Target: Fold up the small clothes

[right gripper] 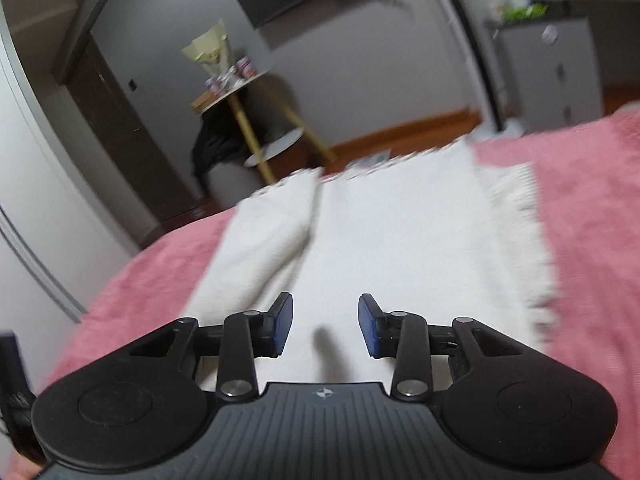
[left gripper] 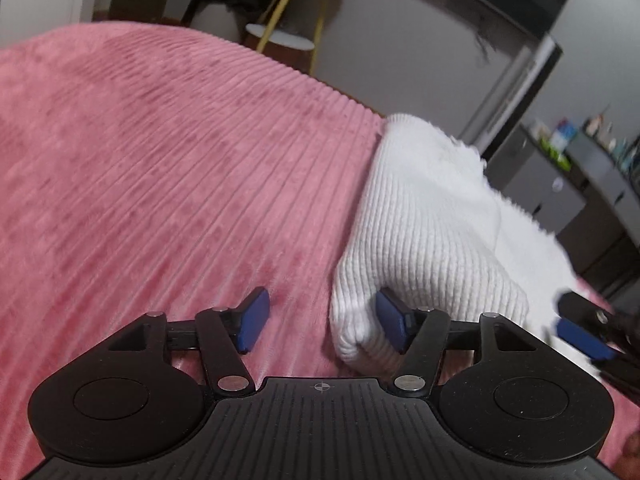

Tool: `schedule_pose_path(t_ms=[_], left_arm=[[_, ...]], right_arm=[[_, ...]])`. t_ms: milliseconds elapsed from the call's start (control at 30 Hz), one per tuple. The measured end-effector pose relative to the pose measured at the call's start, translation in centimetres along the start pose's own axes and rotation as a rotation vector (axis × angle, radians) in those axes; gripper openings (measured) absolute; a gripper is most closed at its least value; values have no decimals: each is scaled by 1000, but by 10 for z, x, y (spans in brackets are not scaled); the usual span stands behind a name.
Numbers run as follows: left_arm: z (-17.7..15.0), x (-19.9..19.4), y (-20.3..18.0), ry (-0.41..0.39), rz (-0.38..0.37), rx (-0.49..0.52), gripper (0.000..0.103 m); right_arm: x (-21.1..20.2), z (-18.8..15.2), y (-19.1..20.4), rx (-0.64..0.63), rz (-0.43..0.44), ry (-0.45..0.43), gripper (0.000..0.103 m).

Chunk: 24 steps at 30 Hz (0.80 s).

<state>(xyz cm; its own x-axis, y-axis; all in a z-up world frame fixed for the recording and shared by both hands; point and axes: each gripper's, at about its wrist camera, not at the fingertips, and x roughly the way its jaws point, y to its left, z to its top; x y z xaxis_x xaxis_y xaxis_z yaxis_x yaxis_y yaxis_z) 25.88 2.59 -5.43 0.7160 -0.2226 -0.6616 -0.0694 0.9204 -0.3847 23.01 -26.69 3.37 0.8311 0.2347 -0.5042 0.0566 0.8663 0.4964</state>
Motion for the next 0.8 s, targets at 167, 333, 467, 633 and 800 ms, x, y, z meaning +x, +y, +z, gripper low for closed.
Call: schedule_pose_path(t_ms=[167, 333, 467, 633, 800], left_arm=[[-4, -2, -4, -7, 13, 21, 66], [-6, -3, -5, -8, 15, 41, 66], [-6, -3, -4, -4, 10, 40, 66], [-4, -5, -4, 2, 11, 28, 67], [6, -16, -2, 48, -44, -43, 82]], right_arm=[[53, 34, 11, 120, 87, 110, 64], [98, 53, 11, 245, 120, 215, 66], [118, 53, 26, 210, 117, 263, 57], [128, 50, 43, 83, 62, 279, 15], [91, 60, 77, -218, -43, 119, 14]])
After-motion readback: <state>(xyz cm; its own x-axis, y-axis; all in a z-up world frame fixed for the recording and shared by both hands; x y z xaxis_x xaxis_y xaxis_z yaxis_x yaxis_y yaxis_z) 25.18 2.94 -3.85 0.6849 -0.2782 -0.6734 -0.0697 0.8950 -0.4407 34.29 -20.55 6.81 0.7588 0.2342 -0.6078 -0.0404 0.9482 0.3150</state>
